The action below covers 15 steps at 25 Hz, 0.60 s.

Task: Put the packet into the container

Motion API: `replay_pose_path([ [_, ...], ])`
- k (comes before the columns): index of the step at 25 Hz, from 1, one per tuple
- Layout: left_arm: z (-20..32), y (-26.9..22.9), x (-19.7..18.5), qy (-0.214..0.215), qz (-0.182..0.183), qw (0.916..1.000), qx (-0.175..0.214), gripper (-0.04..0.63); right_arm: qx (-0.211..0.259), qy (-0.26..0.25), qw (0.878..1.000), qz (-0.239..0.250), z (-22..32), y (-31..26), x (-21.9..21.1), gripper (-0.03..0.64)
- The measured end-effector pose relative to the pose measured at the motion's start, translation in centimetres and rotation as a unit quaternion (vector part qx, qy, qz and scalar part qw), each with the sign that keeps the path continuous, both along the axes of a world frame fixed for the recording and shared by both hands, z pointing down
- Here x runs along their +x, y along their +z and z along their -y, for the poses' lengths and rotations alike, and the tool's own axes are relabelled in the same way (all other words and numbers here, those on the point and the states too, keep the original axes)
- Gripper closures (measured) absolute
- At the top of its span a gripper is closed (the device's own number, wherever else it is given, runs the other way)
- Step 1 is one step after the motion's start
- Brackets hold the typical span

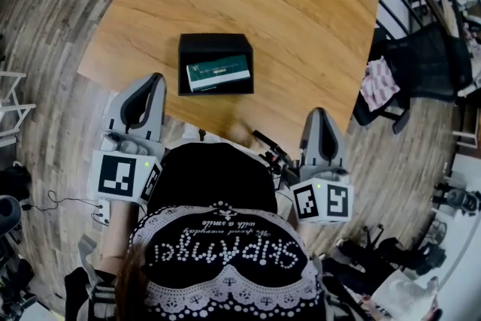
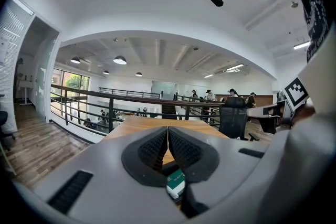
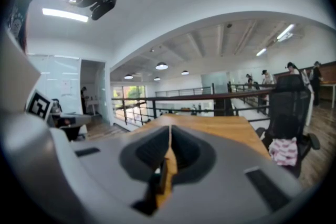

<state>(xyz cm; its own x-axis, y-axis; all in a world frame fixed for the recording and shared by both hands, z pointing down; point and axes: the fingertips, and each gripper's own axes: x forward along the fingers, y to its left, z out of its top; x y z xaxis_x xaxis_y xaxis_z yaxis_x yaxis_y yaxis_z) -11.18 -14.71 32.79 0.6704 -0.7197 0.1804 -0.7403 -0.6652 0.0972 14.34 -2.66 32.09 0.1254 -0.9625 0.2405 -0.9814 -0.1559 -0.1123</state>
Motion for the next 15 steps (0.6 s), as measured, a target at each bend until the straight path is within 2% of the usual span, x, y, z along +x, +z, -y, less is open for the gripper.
replay_pose_path([
  [15, -0.03, -0.12, -0.16, 0.001, 0.0, 1.0, -0.003, 0.561, -0.007, 0.005, 1.0, 0.001, -0.1, 0.05, -0.09, 0.581],
])
